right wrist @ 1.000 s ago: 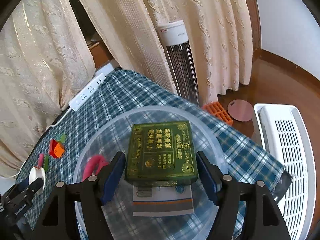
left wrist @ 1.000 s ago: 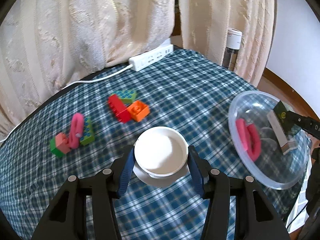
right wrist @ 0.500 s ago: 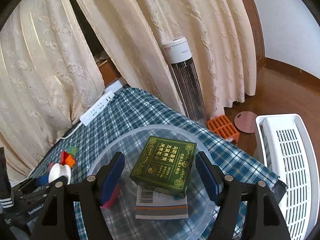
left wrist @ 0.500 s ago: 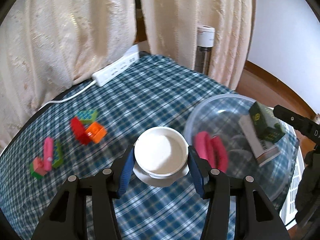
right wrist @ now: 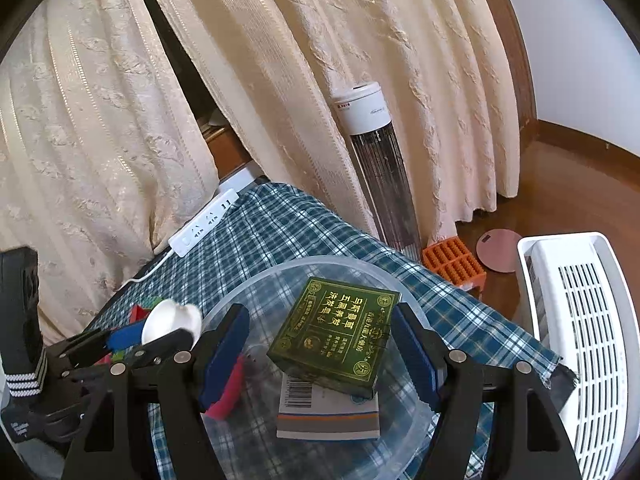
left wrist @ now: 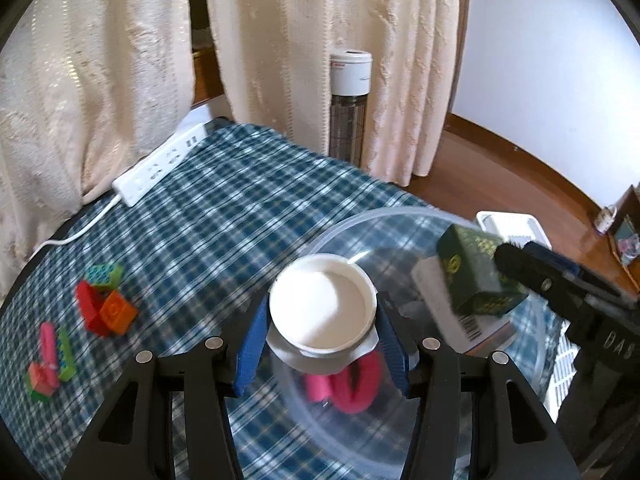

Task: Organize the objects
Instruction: 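Lower the green box onto the medicine box while the left tool carries the cup toward the bowl, then release the white cup into the bowl with the left tool while the right tool withdraws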

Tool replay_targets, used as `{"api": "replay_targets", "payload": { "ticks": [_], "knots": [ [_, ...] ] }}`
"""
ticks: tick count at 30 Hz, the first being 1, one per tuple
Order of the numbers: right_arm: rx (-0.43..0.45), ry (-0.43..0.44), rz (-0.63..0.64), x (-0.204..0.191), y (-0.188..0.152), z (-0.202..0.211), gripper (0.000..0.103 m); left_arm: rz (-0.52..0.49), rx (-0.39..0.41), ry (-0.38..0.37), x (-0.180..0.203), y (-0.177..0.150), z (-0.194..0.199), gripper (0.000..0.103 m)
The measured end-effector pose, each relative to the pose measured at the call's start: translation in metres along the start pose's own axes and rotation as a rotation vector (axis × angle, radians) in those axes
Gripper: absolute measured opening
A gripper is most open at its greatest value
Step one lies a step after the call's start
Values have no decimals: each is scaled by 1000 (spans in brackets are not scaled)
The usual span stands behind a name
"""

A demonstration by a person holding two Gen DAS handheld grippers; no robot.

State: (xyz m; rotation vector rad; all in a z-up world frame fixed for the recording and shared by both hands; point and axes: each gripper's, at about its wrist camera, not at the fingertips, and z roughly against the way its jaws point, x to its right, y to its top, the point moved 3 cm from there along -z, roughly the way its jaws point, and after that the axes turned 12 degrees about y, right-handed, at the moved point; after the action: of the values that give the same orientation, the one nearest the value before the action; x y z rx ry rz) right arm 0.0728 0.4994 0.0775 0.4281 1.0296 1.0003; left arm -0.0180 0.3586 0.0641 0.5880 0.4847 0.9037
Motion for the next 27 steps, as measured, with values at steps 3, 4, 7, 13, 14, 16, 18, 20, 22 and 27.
{"api": "replay_targets", "payload": {
  "ticks": [3,4,7,13,14,16,18,20,22,27],
  "knots": [
    [-2,2,2,-1,-1,-1,77,22,5,-25,-1,4,0,69],
    [-3,2,3,-2,-1,-1,77,32,10,-25,-3,4,1,70],
    [-6,5,2,-4,-1,-2,77,42,6,-14,-9,2,1,70],
    [-13,16,12,-14,-4,-5,77,87,-12,29,-28,-8,1,70],
    [-14,18,15,-16,-4,-5,77,88,-12,38,-31,-10,1,70],
    [-14,21,20,-19,-4,-5,77,91,-15,54,-35,-14,2,70],
    [-13,24,24,-23,-5,-4,77,93,-16,62,-38,-18,3,70],
    [-11,25,26,-26,-5,-3,77,97,-17,71,-42,-22,5,70],
    [-11,27,30,-29,-6,-3,77,106,-20,81,-48,-26,7,70],
    [-15,41,48,-44,-8,-4,77,143,-29,97,-65,-35,11,70]
  ]
}}
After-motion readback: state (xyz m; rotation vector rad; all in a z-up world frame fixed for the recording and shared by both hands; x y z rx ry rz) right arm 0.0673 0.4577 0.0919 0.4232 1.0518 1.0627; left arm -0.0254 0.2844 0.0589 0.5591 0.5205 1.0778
